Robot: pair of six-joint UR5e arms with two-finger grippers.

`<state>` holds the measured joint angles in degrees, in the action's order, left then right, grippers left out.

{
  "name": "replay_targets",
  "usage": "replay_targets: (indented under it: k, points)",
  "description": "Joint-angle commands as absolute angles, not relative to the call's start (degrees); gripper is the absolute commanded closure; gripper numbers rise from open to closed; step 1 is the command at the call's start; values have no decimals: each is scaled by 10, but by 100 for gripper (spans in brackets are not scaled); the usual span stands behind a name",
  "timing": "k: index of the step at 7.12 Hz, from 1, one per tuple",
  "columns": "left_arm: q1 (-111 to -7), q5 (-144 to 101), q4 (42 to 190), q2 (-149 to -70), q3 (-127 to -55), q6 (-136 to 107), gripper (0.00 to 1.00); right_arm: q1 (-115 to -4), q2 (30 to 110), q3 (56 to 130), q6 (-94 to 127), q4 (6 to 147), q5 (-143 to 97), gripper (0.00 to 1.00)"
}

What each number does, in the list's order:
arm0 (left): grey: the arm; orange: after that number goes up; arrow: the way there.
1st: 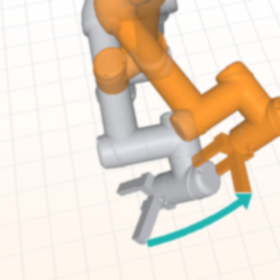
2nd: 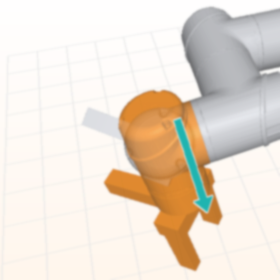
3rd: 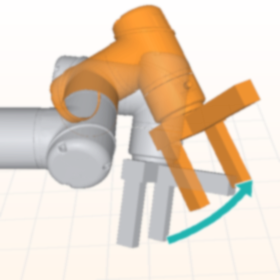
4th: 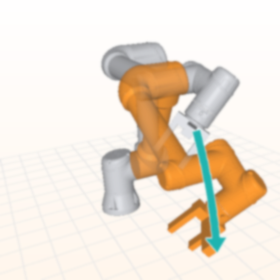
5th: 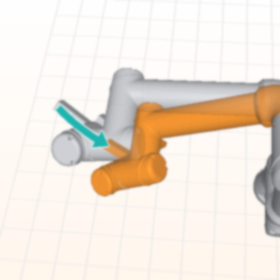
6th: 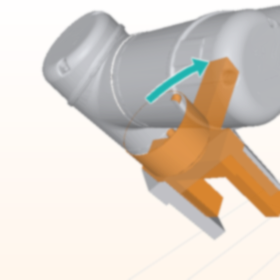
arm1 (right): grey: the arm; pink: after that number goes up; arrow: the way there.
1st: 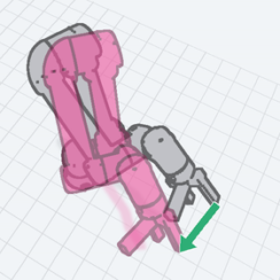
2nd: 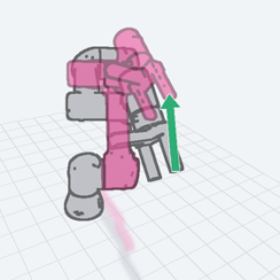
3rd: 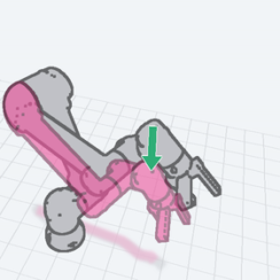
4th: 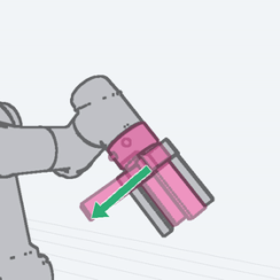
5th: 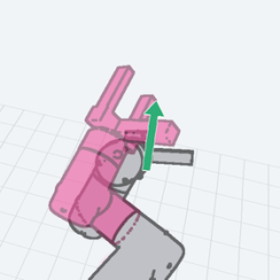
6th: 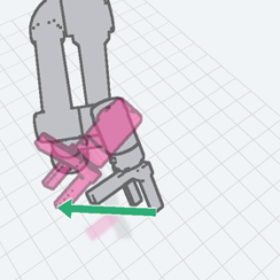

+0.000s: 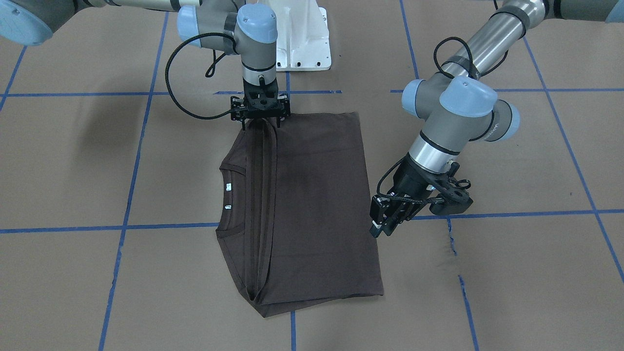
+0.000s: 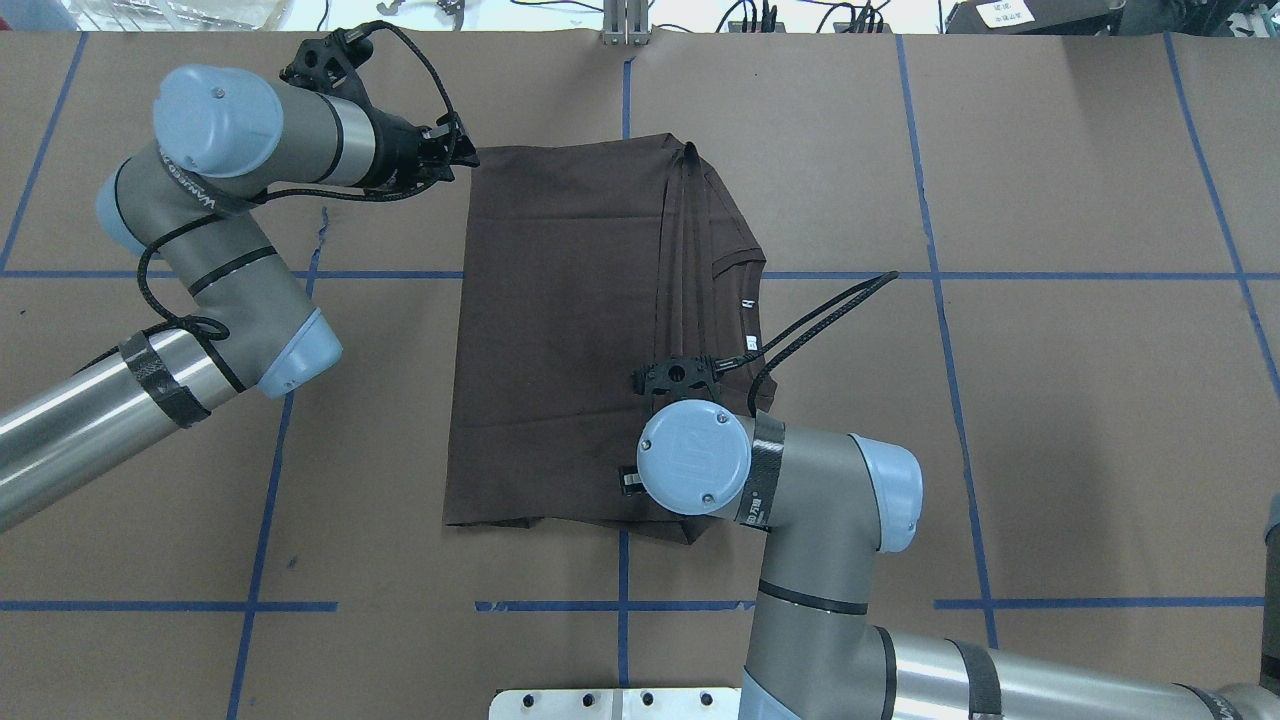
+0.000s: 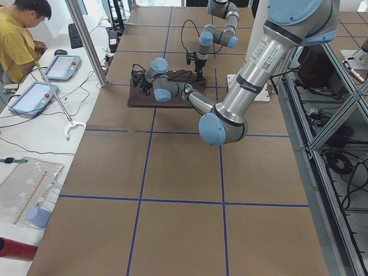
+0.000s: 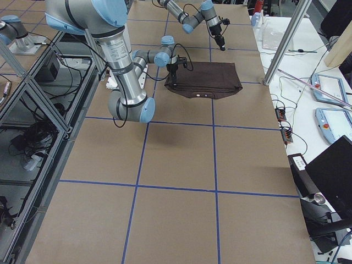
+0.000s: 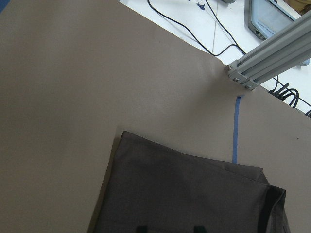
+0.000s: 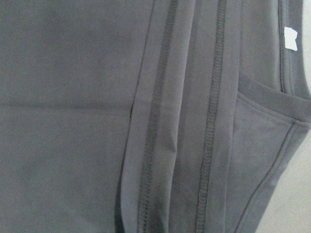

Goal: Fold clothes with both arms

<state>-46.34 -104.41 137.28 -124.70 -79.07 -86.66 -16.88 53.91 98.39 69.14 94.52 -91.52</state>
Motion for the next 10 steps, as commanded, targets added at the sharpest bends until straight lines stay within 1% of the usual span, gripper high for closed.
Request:
replay_targets:
  k: [1, 2, 5, 7, 9, 10]
  points:
    - [-463, -1044, 1373, -1247, -794, -867, 57, -163, 547, 987, 667, 967, -904, 0]
    - [-463, -1048, 1373, -1246, -798, -867, 57, -165, 572, 1000, 664, 978, -904, 0]
    - [-463, -1052, 1372, -1235, -815, -867, 57, -169, 745, 1160, 649, 976, -906, 0]
    - [-463, -1052, 1372, -1234, -816, -867, 57, -153, 676, 1135, 725, 973, -901, 0]
    - [-463, -1052, 1372, -1231, -819, -867, 57, -145, 622, 1095, 979, 968, -901, 0]
    - [-463, -1052, 1372, -1231, -819, -867, 57, -142, 617, 1086, 1070, 928, -884, 9]
